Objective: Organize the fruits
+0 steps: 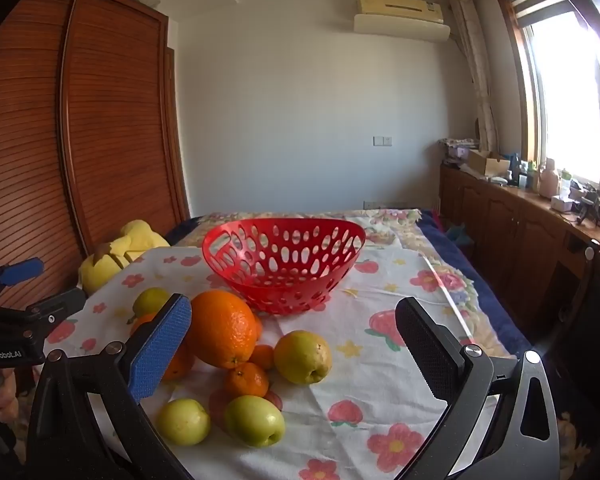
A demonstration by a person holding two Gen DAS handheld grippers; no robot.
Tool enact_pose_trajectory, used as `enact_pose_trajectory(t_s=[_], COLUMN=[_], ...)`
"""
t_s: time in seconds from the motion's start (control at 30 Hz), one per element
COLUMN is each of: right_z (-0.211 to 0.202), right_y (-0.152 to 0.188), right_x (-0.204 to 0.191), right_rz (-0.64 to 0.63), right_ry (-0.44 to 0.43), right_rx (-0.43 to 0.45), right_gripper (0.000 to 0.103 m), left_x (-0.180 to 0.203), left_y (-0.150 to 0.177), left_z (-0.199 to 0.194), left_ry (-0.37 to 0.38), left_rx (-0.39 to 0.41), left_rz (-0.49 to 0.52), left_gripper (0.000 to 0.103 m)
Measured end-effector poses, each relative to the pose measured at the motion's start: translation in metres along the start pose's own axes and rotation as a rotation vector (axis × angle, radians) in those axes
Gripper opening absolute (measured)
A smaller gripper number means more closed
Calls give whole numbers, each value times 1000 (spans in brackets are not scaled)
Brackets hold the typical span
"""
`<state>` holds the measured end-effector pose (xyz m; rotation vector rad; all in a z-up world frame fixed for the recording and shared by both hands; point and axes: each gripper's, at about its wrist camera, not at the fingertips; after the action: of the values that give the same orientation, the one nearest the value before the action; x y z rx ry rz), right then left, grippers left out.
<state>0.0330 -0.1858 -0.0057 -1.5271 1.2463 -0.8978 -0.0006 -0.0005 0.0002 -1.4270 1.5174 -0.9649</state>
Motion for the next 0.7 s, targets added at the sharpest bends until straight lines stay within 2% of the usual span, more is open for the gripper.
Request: enact_pose_trajectory(t_s=[0.7], right_z=[-2], right_y=[-1], right_x=[0], right_rz=[6], right_ry=[0], right_rx=[4], right_gripper=[103], left_x=[-6], left_y=[-8], left_z=[-6], left_ry=[7], left_rx=[0], left_rz=[-8], left_gripper=[103])
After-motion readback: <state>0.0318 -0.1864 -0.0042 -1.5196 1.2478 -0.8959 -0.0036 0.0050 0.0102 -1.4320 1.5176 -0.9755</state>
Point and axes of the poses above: each gripper's, at about its wrist camera, not at the fingertips, and z roughly the way its jaws point, x to its right, y to its underside, and after that the axes turned 5 degrees about x, right-handed
